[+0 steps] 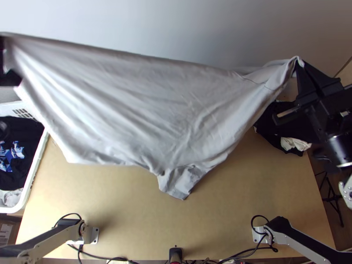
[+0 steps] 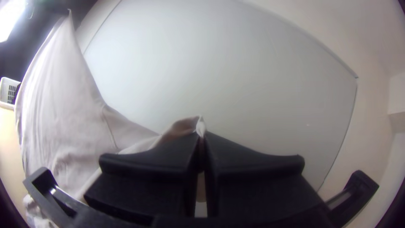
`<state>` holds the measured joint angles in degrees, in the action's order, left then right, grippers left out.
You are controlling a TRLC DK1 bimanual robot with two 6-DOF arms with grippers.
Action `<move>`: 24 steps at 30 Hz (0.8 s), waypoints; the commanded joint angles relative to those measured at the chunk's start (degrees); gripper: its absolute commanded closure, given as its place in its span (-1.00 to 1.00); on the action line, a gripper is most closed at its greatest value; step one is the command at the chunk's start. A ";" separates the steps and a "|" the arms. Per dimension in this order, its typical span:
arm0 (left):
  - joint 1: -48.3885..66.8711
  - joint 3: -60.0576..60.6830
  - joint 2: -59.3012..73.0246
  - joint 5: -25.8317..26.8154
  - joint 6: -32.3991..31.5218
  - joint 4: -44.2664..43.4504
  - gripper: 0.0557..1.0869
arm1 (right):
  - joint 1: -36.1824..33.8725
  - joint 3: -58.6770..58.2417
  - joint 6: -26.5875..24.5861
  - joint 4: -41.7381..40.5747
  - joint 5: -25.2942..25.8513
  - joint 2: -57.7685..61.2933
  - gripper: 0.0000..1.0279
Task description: Fold the t-shirt
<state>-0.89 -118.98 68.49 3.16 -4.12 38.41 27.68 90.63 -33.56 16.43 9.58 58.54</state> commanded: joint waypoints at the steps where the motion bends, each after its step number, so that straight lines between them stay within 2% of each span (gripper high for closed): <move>1: 0.71 1.03 5.16 -0.17 -0.27 -6.16 0.93 | -1.31 -2.48 -0.63 -7.46 1.58 2.36 0.94; 5: 0.89 1.03 8.50 -0.17 -0.27 -9.59 0.93 | -1.93 -3.09 -0.54 -12.65 2.19 4.65 0.94; 10: 0.97 1.03 11.14 -0.87 -0.36 -16.35 0.93 | -2.19 -4.06 -1.68 -23.90 4.65 7.29 0.94; 16: 0.71 1.29 13.07 -2.72 -0.36 -22.68 0.93 | -2.28 -4.06 -5.64 -32.77 5.97 10.45 0.94; 24: -0.17 7.45 10.00 -2.63 -0.98 -23.82 0.93 | -1.75 -3.44 -6.78 -32.95 6.15 10.89 0.94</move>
<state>-0.73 -116.27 80.55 0.78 -4.78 16.10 25.52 87.31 -39.44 -14.87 15.14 69.01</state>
